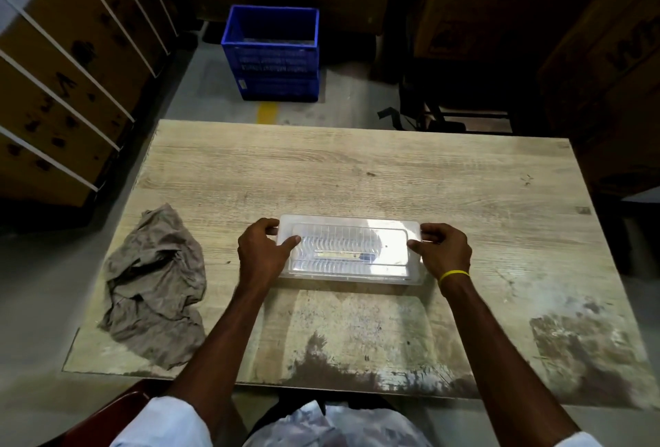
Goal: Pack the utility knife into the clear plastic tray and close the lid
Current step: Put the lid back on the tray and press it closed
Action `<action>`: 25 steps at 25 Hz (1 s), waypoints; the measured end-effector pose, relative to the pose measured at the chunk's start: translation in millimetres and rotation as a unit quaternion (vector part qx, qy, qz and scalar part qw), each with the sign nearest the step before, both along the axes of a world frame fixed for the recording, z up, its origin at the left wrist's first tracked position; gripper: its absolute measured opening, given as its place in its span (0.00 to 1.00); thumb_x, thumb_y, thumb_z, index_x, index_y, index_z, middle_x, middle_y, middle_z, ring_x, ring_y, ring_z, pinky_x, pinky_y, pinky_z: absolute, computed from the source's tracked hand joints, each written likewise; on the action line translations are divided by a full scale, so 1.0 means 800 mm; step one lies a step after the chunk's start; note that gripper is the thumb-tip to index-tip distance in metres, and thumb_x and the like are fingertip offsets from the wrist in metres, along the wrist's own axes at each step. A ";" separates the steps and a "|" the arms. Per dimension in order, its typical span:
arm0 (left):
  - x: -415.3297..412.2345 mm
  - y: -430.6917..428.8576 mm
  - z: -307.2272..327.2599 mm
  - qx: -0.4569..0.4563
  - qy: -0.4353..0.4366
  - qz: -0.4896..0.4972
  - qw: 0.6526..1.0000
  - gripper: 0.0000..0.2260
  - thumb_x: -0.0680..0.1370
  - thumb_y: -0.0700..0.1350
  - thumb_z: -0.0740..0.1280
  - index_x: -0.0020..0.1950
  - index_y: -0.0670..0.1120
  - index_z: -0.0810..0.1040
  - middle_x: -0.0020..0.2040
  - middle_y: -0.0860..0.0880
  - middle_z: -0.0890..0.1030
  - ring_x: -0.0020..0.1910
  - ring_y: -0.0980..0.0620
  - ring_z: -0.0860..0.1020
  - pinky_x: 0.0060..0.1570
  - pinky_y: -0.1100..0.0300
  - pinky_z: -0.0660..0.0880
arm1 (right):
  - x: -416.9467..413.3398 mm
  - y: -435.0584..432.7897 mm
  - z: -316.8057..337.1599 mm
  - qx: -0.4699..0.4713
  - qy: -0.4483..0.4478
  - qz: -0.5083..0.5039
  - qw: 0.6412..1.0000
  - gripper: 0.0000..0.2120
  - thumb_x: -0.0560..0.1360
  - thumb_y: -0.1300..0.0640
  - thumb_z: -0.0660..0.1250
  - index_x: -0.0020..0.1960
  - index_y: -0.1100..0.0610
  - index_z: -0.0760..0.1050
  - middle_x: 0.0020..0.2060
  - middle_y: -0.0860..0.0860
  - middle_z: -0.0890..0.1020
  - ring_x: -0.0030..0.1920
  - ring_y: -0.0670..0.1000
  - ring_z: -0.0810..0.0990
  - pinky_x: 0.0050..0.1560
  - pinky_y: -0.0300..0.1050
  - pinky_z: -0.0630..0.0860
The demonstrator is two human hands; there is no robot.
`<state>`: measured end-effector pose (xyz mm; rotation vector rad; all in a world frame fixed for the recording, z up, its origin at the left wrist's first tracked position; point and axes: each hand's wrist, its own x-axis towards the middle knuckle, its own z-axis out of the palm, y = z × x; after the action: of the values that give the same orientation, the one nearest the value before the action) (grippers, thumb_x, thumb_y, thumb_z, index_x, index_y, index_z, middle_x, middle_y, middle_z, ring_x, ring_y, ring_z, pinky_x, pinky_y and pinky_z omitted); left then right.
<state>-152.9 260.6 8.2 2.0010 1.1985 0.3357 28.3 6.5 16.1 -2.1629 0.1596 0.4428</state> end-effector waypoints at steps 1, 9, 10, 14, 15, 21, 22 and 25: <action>-0.002 -0.001 0.000 -0.002 -0.005 0.001 1.000 0.25 0.65 0.51 0.82 0.59 0.43 0.82 0.53 0.46 0.85 0.46 0.51 0.82 0.51 0.52 0.80 | -0.002 -0.003 -0.001 0.008 0.008 0.000 1.000 0.20 0.60 0.63 0.82 0.50 0.55 0.84 0.39 0.50 0.85 0.41 0.49 0.84 0.54 0.49 0.81; -0.007 -0.003 0.002 -0.027 -0.014 0.005 1.000 0.25 0.65 0.49 0.82 0.58 0.44 0.82 0.53 0.47 0.85 0.43 0.48 0.83 0.50 0.47 0.81 | -0.015 -0.013 -0.006 0.053 0.031 -0.017 0.998 0.22 0.59 0.66 0.82 0.47 0.48 0.82 0.42 0.50 0.86 0.42 0.50 0.85 0.53 0.54 0.82; -0.007 -0.002 0.003 -0.038 -0.013 0.010 0.999 0.25 0.65 0.49 0.83 0.58 0.44 0.82 0.53 0.47 0.85 0.41 0.49 0.83 0.49 0.48 0.82 | -0.016 -0.013 -0.006 0.058 0.036 -0.017 0.998 0.23 0.59 0.66 0.82 0.49 0.50 0.82 0.44 0.51 0.86 0.42 0.50 0.85 0.53 0.54 0.82; -0.010 0.003 0.007 -0.086 0.044 0.065 0.993 0.24 0.63 0.54 0.83 0.52 0.46 0.82 0.45 0.49 0.84 0.42 0.49 0.83 0.48 0.51 0.81 | -0.018 -0.024 0.000 -0.012 0.089 -0.021 0.996 0.24 0.59 0.55 0.84 0.52 0.55 0.82 0.46 0.53 0.86 0.45 0.55 0.86 0.54 0.55 0.82; -0.015 0.005 0.004 -0.112 0.081 0.078 0.987 0.23 0.63 0.57 0.82 0.49 0.46 0.81 0.42 0.49 0.84 0.41 0.47 0.84 0.47 0.51 0.82 | -0.023 -0.031 0.002 -0.032 0.122 -0.023 0.992 0.20 0.59 0.51 0.84 0.47 0.56 0.83 0.43 0.56 0.87 0.44 0.58 0.86 0.52 0.57 0.83; -0.057 -0.002 -0.010 -0.374 -0.043 0.174 0.910 0.13 0.65 0.44 0.82 0.39 0.37 0.83 0.37 0.38 0.85 0.29 0.46 0.84 0.32 0.58 0.83 | -0.071 -0.050 -0.003 0.120 0.234 -0.118 0.958 0.15 0.63 0.58 0.82 0.39 0.68 0.81 0.34 0.67 0.84 0.30 0.60 0.82 0.34 0.54 0.84; -0.060 -0.005 -0.011 -0.384 -0.064 0.192 0.901 0.13 0.65 0.42 0.82 0.40 0.37 0.83 0.36 0.39 0.85 0.29 0.47 0.84 0.32 0.59 0.83 | -0.075 -0.047 -0.003 0.135 0.227 -0.132 0.955 0.14 0.64 0.60 0.81 0.40 0.69 0.81 0.33 0.66 0.84 0.28 0.58 0.81 0.32 0.49 0.83; -0.062 -0.013 -0.012 -0.413 -0.118 0.233 0.873 0.13 0.65 0.36 0.81 0.45 0.33 0.83 0.41 0.39 0.85 0.35 0.47 0.86 0.34 0.58 0.84 | -0.079 -0.042 -0.003 0.170 0.223 -0.174 0.944 0.09 0.65 0.65 0.79 0.37 0.68 0.80 0.28 0.62 0.82 0.24 0.55 0.79 0.28 0.43 0.81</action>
<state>-202.6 250.3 -1.0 0.9013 1.3506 0.2299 -35.2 -26.8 14.1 -1.6262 0.6571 0.6922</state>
